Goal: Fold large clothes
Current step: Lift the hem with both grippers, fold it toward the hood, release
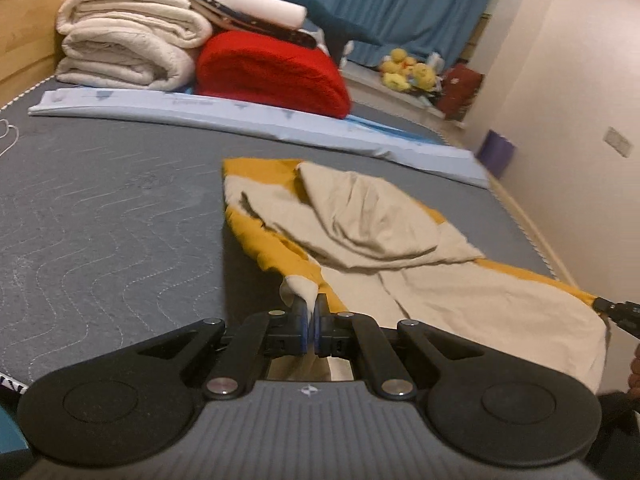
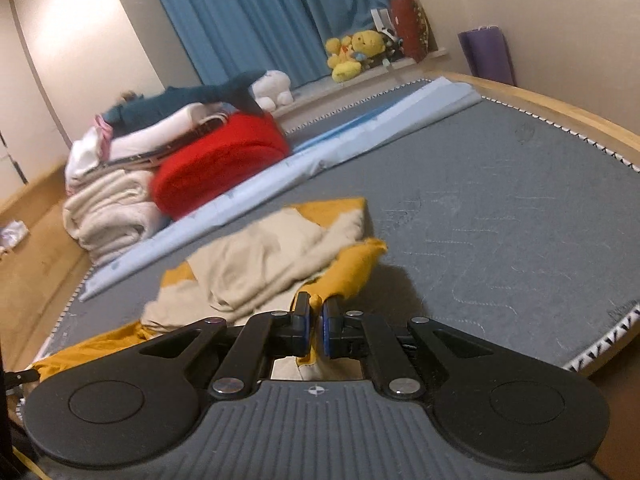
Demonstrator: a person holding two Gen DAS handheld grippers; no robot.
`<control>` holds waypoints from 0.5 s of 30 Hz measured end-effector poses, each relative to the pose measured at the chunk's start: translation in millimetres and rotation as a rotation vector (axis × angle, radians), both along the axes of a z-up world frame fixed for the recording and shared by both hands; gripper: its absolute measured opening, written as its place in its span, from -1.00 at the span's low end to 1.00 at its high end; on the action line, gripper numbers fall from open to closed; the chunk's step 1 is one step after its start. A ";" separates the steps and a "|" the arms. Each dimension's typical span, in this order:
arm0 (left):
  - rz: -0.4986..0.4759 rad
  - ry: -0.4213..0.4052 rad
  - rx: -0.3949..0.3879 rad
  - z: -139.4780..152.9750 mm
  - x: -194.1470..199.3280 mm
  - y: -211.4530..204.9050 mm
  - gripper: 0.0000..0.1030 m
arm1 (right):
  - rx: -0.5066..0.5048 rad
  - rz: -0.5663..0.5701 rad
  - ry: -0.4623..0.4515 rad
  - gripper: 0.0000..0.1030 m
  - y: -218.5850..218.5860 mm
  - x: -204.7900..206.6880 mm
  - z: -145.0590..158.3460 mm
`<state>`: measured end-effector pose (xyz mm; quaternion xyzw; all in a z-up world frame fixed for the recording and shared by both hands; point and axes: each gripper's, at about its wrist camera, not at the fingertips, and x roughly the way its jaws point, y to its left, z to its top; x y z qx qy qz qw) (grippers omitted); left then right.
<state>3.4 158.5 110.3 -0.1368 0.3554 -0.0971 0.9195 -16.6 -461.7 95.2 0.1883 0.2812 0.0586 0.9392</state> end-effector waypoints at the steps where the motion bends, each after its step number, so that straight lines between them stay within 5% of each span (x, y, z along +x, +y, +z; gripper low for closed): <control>1: -0.013 0.004 -0.011 6.3 -7.1 4.3 -0.96 | 0.008 0.001 -0.005 -0.90 -3.7 -11.5 4.4; 9: 0.001 0.074 -0.146 41.5 -54.7 44.1 -0.96 | 0.086 -0.043 -0.050 -0.90 -28.7 -83.0 35.9; 15: 0.017 0.168 -0.162 15.3 14.0 48.9 -0.95 | 0.073 -0.050 0.020 -0.90 -28.5 -19.6 19.5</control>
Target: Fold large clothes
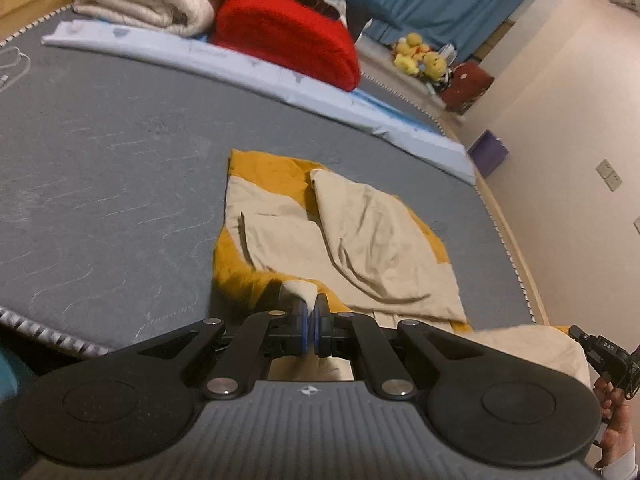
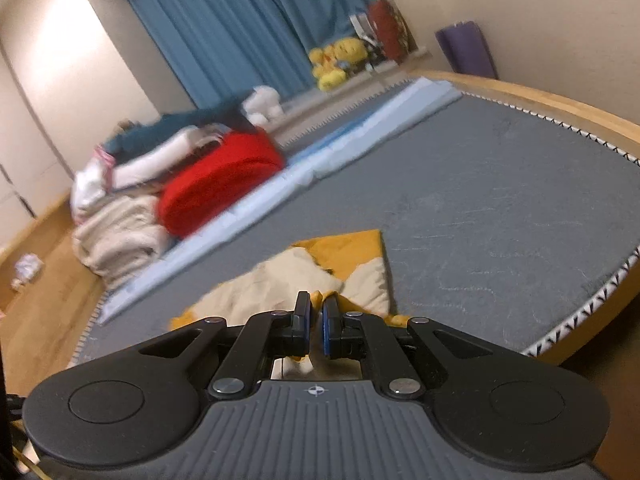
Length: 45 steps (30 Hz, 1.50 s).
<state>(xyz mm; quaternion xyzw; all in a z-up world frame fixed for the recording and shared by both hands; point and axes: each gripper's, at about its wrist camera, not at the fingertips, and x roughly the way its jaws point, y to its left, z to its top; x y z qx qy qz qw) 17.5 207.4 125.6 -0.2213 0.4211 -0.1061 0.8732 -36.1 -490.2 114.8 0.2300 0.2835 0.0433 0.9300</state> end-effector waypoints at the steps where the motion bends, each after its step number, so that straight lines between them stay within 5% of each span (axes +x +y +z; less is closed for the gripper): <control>1: 0.003 0.003 -0.001 -8.7 18.3 0.7 -0.95 | -0.002 0.009 0.020 -0.90 1.7 22.3 -6.0; 8: 0.140 0.174 -0.131 -105.8 175.6 28.0 -0.86 | 0.030 -0.025 0.208 -0.86 -2.7 187.4 -59.8; 11: 0.209 0.229 -0.144 -137.0 214.5 44.0 -0.76 | 0.042 -0.108 0.221 -0.47 -12.1 229.1 -84.1; 15: 0.286 0.208 -0.170 -143.9 218.8 59.7 -0.24 | 0.011 -0.179 0.166 -0.14 -19.4 240.2 -106.2; 18: 0.258 0.168 -0.146 -137.2 216.3 60.1 0.00 | -0.023 -0.148 0.277 -0.10 -16.4 245.6 -129.3; 23: 0.219 0.145 -0.029 -142.7 212.6 46.2 0.09 | -0.175 -0.037 0.267 0.01 8.3 252.4 -142.3; 29: 0.185 0.150 0.036 -150.4 208.8 40.2 0.28 | -0.185 -0.010 0.347 0.03 17.4 260.8 -171.2; 33: 0.162 0.180 0.187 -145.9 198.0 39.3 0.40 | -0.184 -0.012 0.375 0.03 14.8 268.0 -178.1; 40: -0.064 0.118 0.362 -153.6 202.2 -0.3 0.52 | -0.207 0.011 0.363 0.03 23.3 277.9 -178.4; 45: 0.000 0.072 0.363 -157.0 230.1 -6.1 0.48 | -0.233 0.017 0.348 -0.03 29.8 282.7 -178.6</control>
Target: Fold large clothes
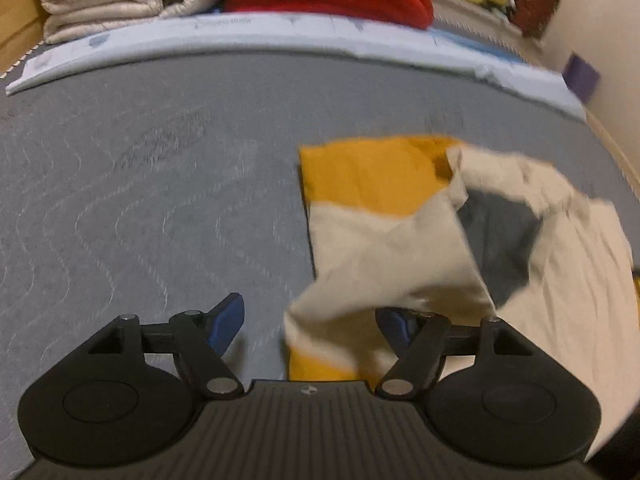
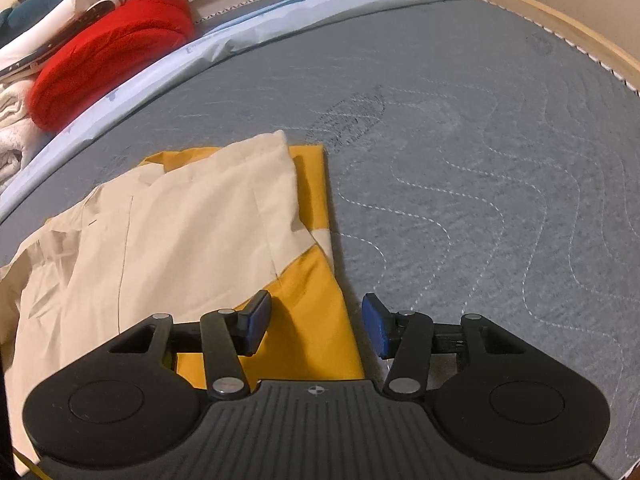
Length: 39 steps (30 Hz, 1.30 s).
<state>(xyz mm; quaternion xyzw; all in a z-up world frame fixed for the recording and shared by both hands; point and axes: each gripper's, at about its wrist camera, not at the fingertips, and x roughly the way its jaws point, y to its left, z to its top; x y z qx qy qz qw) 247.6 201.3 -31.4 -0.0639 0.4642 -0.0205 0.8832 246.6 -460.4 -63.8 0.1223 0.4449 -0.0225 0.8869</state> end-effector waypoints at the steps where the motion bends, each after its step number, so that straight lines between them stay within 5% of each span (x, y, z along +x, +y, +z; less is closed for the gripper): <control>1: 0.012 -0.014 -0.006 0.5 3.3 -2.3 0.38 | -0.015 0.004 -0.009 -0.20 1.6 0.3 1.0; 4: 0.025 -0.047 -0.035 4.2 11.3 -3.8 -0.17 | -0.030 0.029 -0.024 -0.76 3.8 0.8 3.4; 7: 0.030 -0.043 -0.050 5.9 18.3 -4.0 -0.95 | -0.057 0.041 -0.040 -0.98 3.6 0.3 6.3; 13: 0.102 -0.167 -0.064 25.2 24.5 -2.0 -1.00 | -0.035 0.017 -0.205 -1.00 -0.3 -7.7 35.1; 17: 0.148 -0.347 -0.061 48.2 24.5 -2.8 -1.00 | -0.027 -0.058 -0.376 -1.00 -1.6 -14.6 60.6; 20: 0.206 -0.407 -0.058 51.1 38.5 -8.1 -0.97 | -0.053 -0.117 -0.416 -1.00 2.2 -8.3 63.5; 21: 0.236 -0.394 -0.056 48.5 45.3 -9.2 -0.89 | -0.051 -0.131 -0.395 -0.99 2.0 -2.6 60.2; 23: 0.241 -0.298 -0.112 34.6 61.5 -8.0 -0.35 | -0.048 -0.163 -0.339 -0.88 1.3 8.4 52.1; 25: 0.216 -0.168 -0.104 17.6 69.4 -9.0 -0.23 | -0.025 -0.154 -0.293 -0.25 -0.2 11.8 45.2; 26: 0.212 -0.116 -0.071 10.6 70.1 -10.6 -0.23 | -0.015 -0.137 -0.255 -0.09 -0.7 12.9 39.8; 31: 0.196 0.068 -0.193 -18.1 67.6 5.6 -0.22 | -0.045 -0.088 0.007 -0.09 -3.4 19.5 3.9; 34: 0.196 0.090 -0.199 -27.4 64.4 9.8 -0.22 | 0.006 -0.094 0.036 -0.10 -11.0 16.9 -2.7; 36: 0.197 0.086 -0.211 -29.6 62.6 9.0 -0.26 | 0.012 -0.082 0.025 -0.46 -8.6 13.9 -1.4; 37: 0.193 0.079 -0.225 -30.5 63.7 8.8 -0.57 | 0.010 -0.073 0.018 -0.72 -5.4 14.0 1.0; 39: 0.171 0.046 -0.243 -27.2 65.8 8.6 -0.96 | -0.023 -0.064 -0.014 -0.89 -0.9 12.5 6.6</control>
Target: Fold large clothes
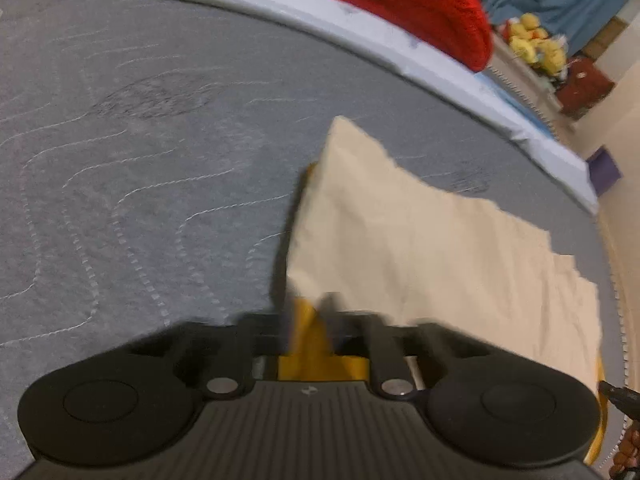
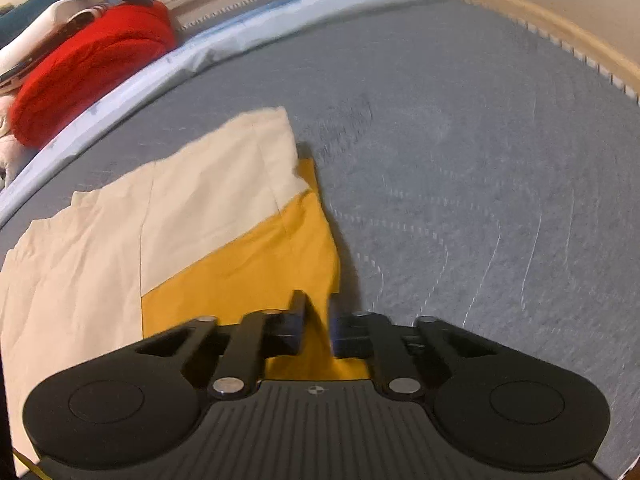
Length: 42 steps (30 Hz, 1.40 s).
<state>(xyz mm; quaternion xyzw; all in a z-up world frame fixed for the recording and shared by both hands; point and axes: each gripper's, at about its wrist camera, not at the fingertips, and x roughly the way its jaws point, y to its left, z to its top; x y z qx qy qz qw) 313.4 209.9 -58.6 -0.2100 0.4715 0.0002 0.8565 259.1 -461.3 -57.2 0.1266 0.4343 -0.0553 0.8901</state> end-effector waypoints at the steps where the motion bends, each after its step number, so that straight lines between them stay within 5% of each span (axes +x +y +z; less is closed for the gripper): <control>1: -0.003 -0.032 0.016 4.7 -0.5 -1.8 -0.99 | -0.009 0.000 -0.024 -0.95 2.8 -3.3 2.5; 5: 0.041 -0.200 0.049 32.3 -10.1 -4.3 -1.00 | -0.041 -0.023 -0.223 -0.97 8.5 -14.1 31.8; 7: 0.059 -0.215 0.062 36.9 -9.5 -5.6 -0.99 | -0.046 -0.044 -0.262 -0.97 9.3 -16.8 36.4; 11: 0.066 -0.109 0.119 30.1 -4.1 -8.1 -0.93 | -0.058 -0.075 -0.155 -0.86 6.0 -7.9 18.1; 13: 0.017 -0.059 0.167 29.8 -4.6 -13.1 -0.60 | -0.075 -0.094 -0.080 -0.61 3.1 -5.6 11.4; 15: -0.080 -0.064 0.215 33.3 -13.1 -25.1 -0.39 | -0.093 -0.090 -0.072 -0.46 1.3 -11.4 12.9; 19: -0.316 -0.091 0.205 42.9 -40.6 -46.3 -0.32 | -0.081 -0.012 -0.115 -0.46 -2.9 -34.7 22.1; 21: -0.444 -0.044 0.187 34.2 -52.7 -54.2 -0.32 | -0.056 0.067 -0.043 -0.46 -4.1 -39.0 12.2; 24: -0.548 0.109 0.294 2.9 -63.4 -60.5 -0.32 | -0.145 0.164 0.120 -0.47 -0.7 -57.4 -16.3; 26: -0.545 0.155 0.327 -4.9 -69.8 -55.7 -0.32 | -0.202 0.186 0.159 -0.40 -2.5 -68.3 -24.9; 30: -0.495 0.175 0.307 -0.3 -76.2 -40.9 -0.32 | -0.132 0.120 0.175 -0.38 -17.2 -78.2 -17.9; 35: -0.481 0.216 0.462 -3.4 -91.9 -46.9 -0.14 | -0.248 0.108 0.208 -0.38 -7.2 -82.4 -6.0; 38: -0.427 0.081 0.533 37.0 -105.5 -52.5 -0.15 | -0.320 0.025 0.059 -0.38 -2.4 -91.5 31.3; 42: -0.286 -0.155 0.447 101.4 -141.2 -57.1 -0.13 | -0.305 -0.028 -0.249 -0.34 21.6 -130.8 101.0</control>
